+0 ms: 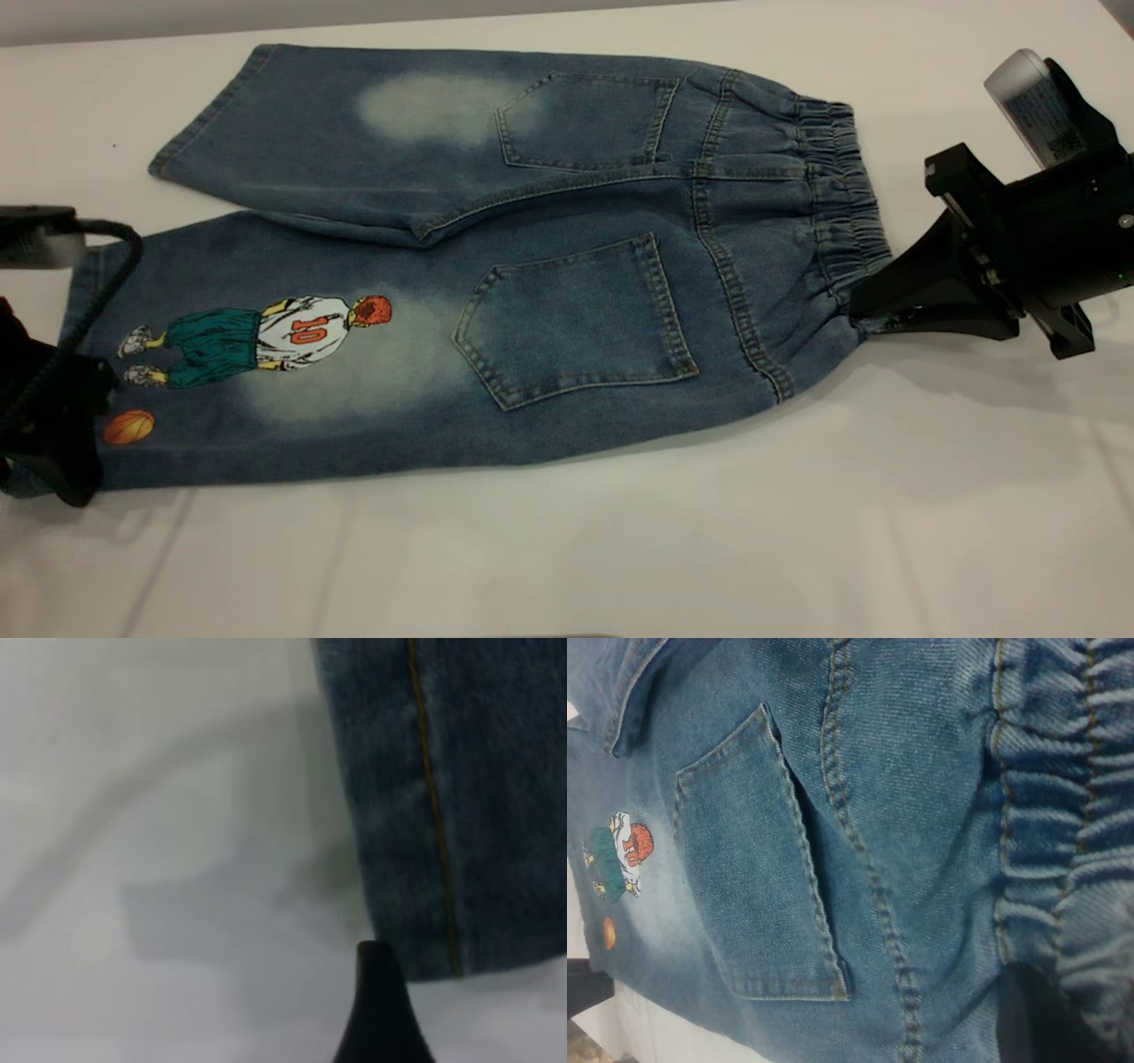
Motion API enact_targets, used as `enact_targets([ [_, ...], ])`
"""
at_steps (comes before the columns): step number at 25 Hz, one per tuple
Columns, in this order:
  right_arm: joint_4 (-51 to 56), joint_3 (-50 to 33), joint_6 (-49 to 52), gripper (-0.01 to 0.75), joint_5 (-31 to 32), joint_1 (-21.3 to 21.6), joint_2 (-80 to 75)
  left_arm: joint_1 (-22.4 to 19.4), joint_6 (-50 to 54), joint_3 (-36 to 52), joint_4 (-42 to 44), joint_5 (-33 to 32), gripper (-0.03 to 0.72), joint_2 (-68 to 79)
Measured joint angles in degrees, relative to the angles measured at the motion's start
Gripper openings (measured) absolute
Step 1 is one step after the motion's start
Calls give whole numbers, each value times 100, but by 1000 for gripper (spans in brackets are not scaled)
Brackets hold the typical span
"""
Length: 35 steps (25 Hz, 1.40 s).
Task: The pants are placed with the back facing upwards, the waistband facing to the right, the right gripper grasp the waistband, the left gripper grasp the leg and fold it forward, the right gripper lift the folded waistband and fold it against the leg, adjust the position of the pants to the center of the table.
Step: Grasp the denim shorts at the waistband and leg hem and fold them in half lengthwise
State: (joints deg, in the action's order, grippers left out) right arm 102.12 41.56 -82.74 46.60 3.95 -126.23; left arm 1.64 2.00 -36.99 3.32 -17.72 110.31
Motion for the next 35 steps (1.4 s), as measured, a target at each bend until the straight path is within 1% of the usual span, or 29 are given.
enact_targets([
  [6, -9, 0, 0, 36, 0, 0, 0, 0, 4, -19, 37, 128, 458, 200],
  [8, -14, 0, 0, 36, 0, 0, 0, 0, 4, -38, 16, 107, 419, 222],
  [9, -14, 0, 0, 36, 0, 0, 0, 0, -2, -44, -9, 102, 389, 222],
  [11, -14, 0, 0, 36, 5, 0, 0, 6, -7, -48, -50, 100, 295, 222],
  [14, -66, 0, 0, 36, 75, 0, 0, 6, -7, -55, -50, 112, 102, 183],
  [15, -91, 0, 0, 36, 106, 0, 0, 6, -7, -55, -43, 115, 50, 167],
  [16, -106, 0, 0, 36, 155, 0, 0, 6, -7, -55, -31, 115, 34, 140],
  [19, -161, 0, 0, 36, 253, 0, 0, 6, -14, -50, -45, -13, 24, -172],
  [22, -274, 0, 7, 36, 254, 0, 141, 6, -52, -46, -113, -299, 24, -730],
  [27, -539, 0, 214, 36, 276, 0, 832, 6, -200, -3, -434, -664, 24, -1879],
  [32, -895, 28, 593, 36, 276, 0, 1774, 6, -393, -9, -788, -714, 24, -2879],
  [35, -1236, 318, 962, 36, 276, 0, 2156, 6, -418, -192, -828, -702, 24, -3133],
])
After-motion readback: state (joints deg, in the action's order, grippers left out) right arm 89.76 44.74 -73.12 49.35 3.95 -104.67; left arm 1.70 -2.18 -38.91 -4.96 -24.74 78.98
